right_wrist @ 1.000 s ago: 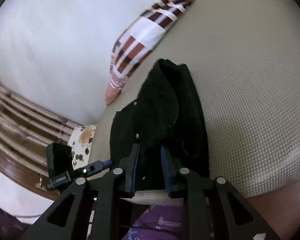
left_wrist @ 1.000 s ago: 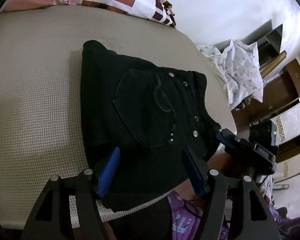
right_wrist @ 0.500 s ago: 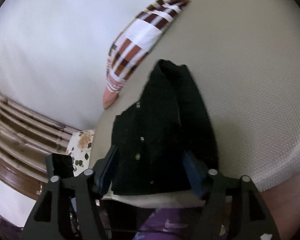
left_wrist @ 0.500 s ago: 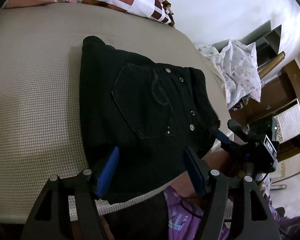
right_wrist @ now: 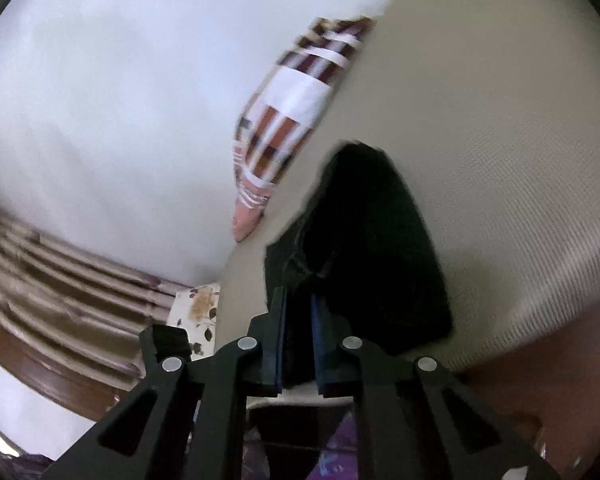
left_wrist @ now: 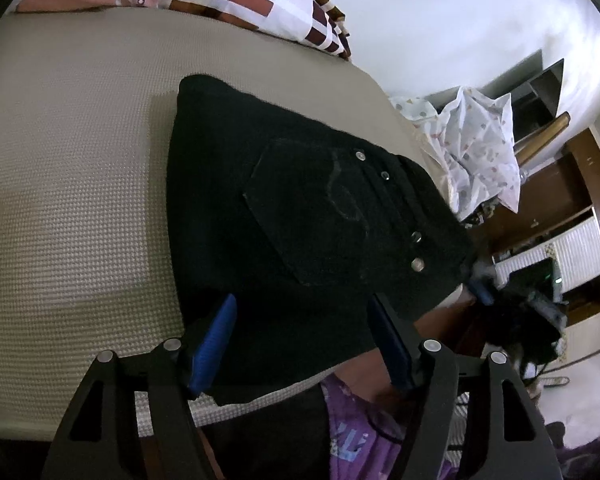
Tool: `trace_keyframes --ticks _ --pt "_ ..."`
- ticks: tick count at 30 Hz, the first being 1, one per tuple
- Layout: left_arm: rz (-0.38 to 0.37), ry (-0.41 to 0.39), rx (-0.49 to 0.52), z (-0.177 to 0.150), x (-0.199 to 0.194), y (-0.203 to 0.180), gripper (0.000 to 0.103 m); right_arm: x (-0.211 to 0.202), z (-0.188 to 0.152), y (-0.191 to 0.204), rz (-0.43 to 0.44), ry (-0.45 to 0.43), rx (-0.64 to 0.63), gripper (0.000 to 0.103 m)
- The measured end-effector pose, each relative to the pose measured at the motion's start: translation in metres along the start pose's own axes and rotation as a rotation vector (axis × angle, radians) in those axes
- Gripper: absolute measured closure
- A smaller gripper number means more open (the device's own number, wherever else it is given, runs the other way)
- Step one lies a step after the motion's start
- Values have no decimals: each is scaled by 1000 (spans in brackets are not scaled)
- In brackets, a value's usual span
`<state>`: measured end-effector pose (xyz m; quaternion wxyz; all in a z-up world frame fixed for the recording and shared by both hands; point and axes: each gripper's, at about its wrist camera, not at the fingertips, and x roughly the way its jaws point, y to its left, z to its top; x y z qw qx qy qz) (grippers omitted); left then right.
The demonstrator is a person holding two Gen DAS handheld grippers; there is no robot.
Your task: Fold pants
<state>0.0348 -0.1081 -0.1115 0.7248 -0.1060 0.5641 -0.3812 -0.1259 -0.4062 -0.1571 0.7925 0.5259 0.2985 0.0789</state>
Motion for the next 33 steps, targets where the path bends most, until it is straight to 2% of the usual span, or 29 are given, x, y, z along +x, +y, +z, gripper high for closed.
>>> trace_keyframes --ticks 2,4,6,8,11,13,16,18,19,20,25,27,31,33 --pt "14 16 2 -1 7 2 33 5 -4 -28 -49 19 71 101" --pt "20 25 -1 -3 12 3 33 8 -7 -61 -55 42 200 101" --pt "20 21 7 -3 11 2 33 4 -9 -73 -59 33 243 101" --pt "23 25 7 -1 12 2 33 -1 -5 -69 -29 23 225 100" --pt "17 21 -11 -1 13 3 33 -12 8 -43 -66 -19 93 97" --pt "18 20 -7 -2 13 2 33 -11 15 -31 -72 -7 43 96" --pt "25 27 4 -3 13 0 33 0 15 -22 7 49 44 92" --pt "20 26 1 -3 12 0 33 12 8 -18 3 102 41 73" --pt "16 26 -5 -3 12 1 33 16 5 -19 14 122 45 68" --pt "14 26 -7 -3 13 0 33 22 3 -19 -14 126 41 63" --pt "4 29 -4 -5 11 2 33 27 10 -23 -60 69 59 64" --pt "2 30 -5 -6 11 3 33 27 14 -18 -64 23 46 59" --pt "-9 30 -21 -7 9 6 32 46 11 -9 -31 90 16 58" --pt "-13 32 -24 -7 8 6 32 53 5 3 -52 105 -60 59"
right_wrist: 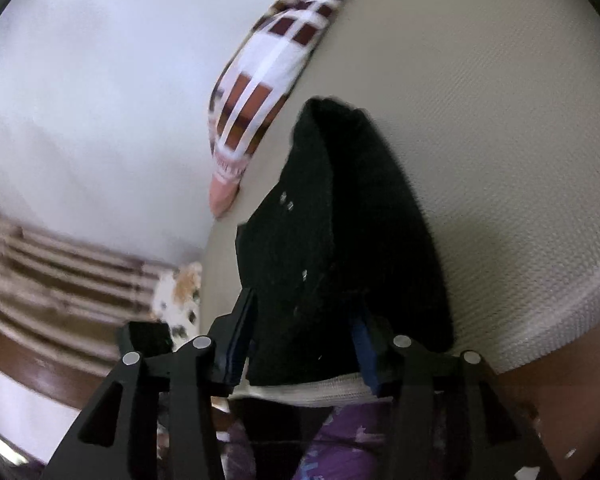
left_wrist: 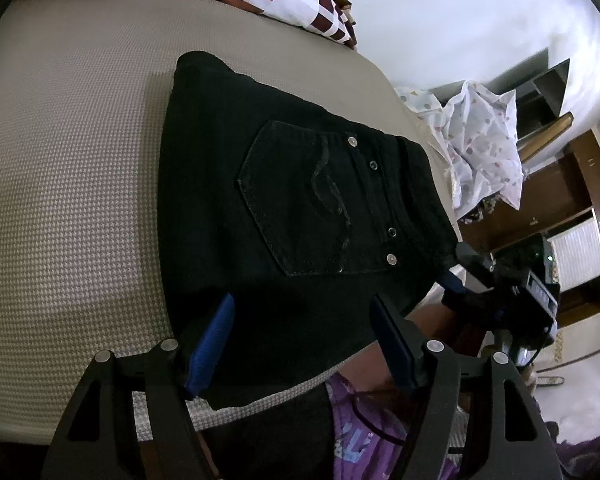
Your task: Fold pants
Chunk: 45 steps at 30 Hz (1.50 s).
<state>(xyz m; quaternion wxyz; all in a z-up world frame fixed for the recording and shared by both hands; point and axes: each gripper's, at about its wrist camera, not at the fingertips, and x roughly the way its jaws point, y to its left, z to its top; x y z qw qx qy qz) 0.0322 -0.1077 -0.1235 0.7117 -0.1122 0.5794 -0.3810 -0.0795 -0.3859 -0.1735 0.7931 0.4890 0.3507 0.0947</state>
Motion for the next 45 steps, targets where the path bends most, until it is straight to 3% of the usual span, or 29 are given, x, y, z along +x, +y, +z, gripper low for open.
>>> trace_keyframes --ticks 2,4,5,6,13,15,18,21,25,28,31,34,38,41,43,45 --pt "-9 -2 -9 0 -1 2 32 3 0 2 -19 5 -29 60" --pt "-16 -2 -16 -1 -2 3 32 5 5 -13 -7 11 30 68" --pt "-16 -2 -16 -1 -2 3 32 6 7 -20 -2 12 62 82" --pt "-14 -2 -12 -2 -3 2 32 7 8 -26 -3 18 90 86" --pt "5 -24 -15 -1 -16 -1 32 -16 2 -10 197 -3 186 89" --pt "7 -32 -9 -1 -19 -1 31 -29 -2 1 191 -18 147 89" --pt "28 -11 0 -2 -11 0 29 -22 -15 -33 117 15 217 90" --pt "51 1 2 -5 -2 1 29 -9 -23 -66 161 41 324 92" --pt "76 -1 17 -4 0 -5 29 -10 -21 -63 161 54 302 91" --pt "49 -40 12 0 -4 -12 29 -10 -21 -63 169 49 311 91" --pt "65 -29 77 2 9 -25 29 -6 -21 -68 189 49 334 91" --pt "144 -33 154 -2 22 -30 29 -6 -19 -67 189 58 316 92" --pt "169 -41 189 -4 24 -33 29 -16 -11 -57 163 74 240 86" --pt "169 -40 191 -4 24 -31 29 -36 -5 -42 81 53 120 82" --pt "167 -41 188 -4 24 -30 29 -50 1 -32 20 23 44 73" --pt "167 -40 189 -4 24 -30 29 -62 8 -24 -70 -18 -23 52"
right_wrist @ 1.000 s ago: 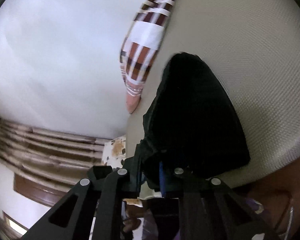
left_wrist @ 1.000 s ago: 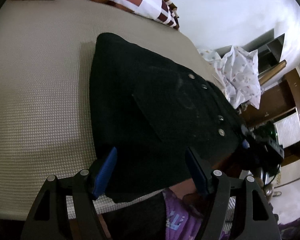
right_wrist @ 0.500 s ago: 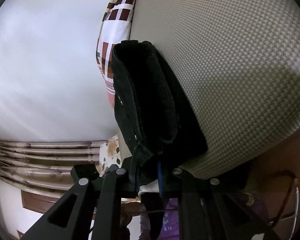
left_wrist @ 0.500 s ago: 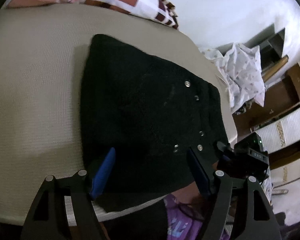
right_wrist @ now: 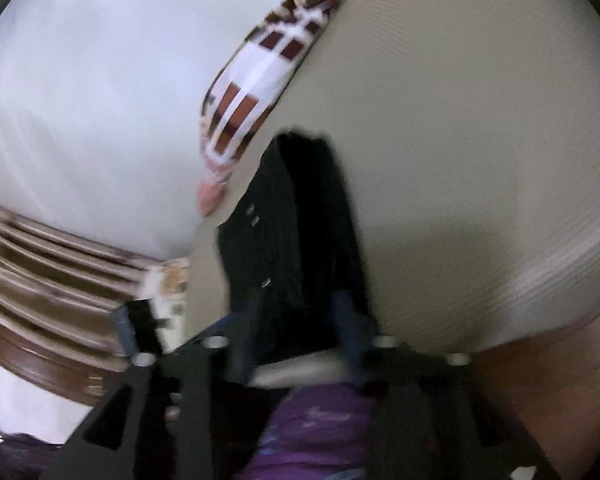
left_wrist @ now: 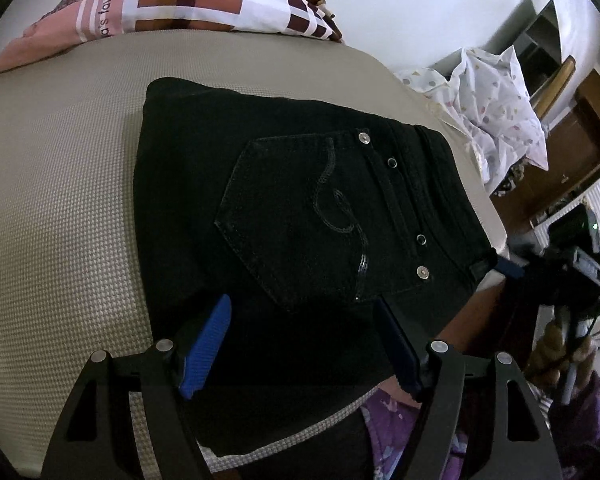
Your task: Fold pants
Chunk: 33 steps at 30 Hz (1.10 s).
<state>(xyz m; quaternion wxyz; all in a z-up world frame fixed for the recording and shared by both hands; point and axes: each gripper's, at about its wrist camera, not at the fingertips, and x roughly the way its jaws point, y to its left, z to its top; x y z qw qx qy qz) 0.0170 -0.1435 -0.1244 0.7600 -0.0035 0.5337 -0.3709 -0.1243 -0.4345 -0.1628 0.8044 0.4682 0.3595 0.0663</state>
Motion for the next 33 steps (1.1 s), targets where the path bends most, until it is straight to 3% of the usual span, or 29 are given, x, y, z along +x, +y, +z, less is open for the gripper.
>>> trace_keyframes --ticks 7,8,9,17,22,28,31,33 --pt "10 -3 10 -1 1 -2 29 18 17 4 -21 24 -41 50" --pt "12 -4 12 -2 1 -2 29 28 16 4 -54 48 -55 65" --pt "23 -4 14 -2 1 -2 29 38 15 4 -59 81 -60 73" --pt "40 -54 13 -2 -12 2 29 46 7 2 -66 61 -71 75" --pt "53 -108 -13 5 -33 14 29 47 7 -3 -44 57 -33 69" --pt "38 -85 -141 15 -40 55 29 46 8 6 -62 47 -59 61" --pt "38 -57 -153 18 -36 66 29 43 13 12 -90 38 -95 52" --pt "53 -35 -134 21 -31 68 29 43 18 15 -101 32 -109 41"
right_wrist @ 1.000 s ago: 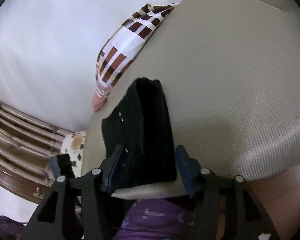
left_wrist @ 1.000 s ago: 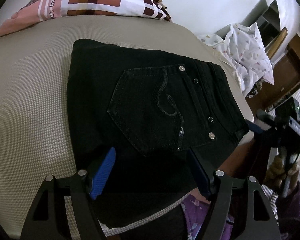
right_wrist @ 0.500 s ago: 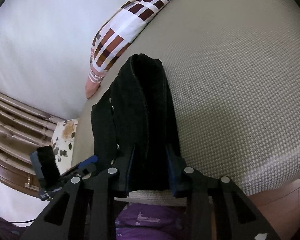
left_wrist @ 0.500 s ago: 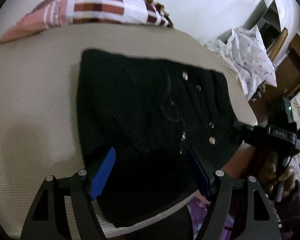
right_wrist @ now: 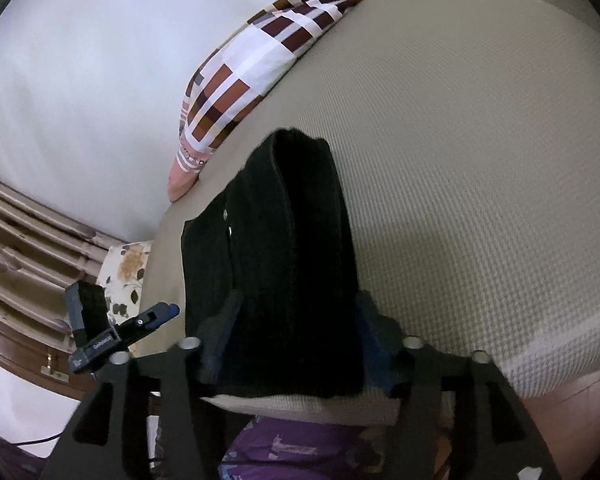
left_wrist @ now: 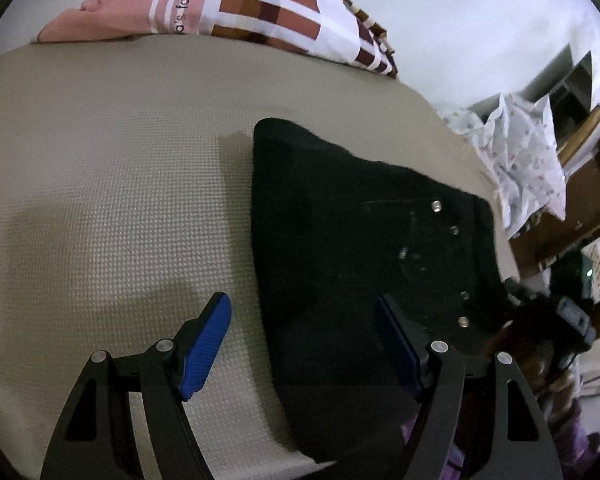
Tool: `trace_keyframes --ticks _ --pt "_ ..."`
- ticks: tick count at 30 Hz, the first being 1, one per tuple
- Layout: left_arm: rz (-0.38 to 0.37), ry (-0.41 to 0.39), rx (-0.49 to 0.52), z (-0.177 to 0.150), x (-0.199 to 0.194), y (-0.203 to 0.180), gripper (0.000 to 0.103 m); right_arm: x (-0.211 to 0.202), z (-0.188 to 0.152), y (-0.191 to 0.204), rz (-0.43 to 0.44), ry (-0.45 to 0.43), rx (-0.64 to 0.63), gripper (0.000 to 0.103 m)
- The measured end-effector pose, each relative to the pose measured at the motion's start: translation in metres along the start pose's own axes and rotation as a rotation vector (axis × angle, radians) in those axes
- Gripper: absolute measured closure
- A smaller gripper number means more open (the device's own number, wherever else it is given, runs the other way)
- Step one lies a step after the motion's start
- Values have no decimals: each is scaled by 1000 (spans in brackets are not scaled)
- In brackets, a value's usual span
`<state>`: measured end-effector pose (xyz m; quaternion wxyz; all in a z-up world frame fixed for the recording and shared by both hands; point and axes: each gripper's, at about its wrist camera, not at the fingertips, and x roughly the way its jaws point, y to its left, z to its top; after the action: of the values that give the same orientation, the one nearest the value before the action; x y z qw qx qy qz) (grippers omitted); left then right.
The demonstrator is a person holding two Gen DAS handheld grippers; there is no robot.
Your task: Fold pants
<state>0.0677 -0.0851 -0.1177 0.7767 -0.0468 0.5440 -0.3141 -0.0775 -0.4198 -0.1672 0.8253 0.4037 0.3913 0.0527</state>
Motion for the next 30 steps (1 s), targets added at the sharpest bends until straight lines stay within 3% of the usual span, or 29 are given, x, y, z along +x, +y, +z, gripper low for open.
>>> trace_keyframes --ticks 8,22,30 --pt "49 39 82 8 17 -10 29 23 20 2 -63 38 -60 37" --pt "151 49 234 8 31 -29 27 50 34 8 -3 109 -160 36" --pt "164 57 255 10 40 -33 21 47 34 3 52 130 -117 25"
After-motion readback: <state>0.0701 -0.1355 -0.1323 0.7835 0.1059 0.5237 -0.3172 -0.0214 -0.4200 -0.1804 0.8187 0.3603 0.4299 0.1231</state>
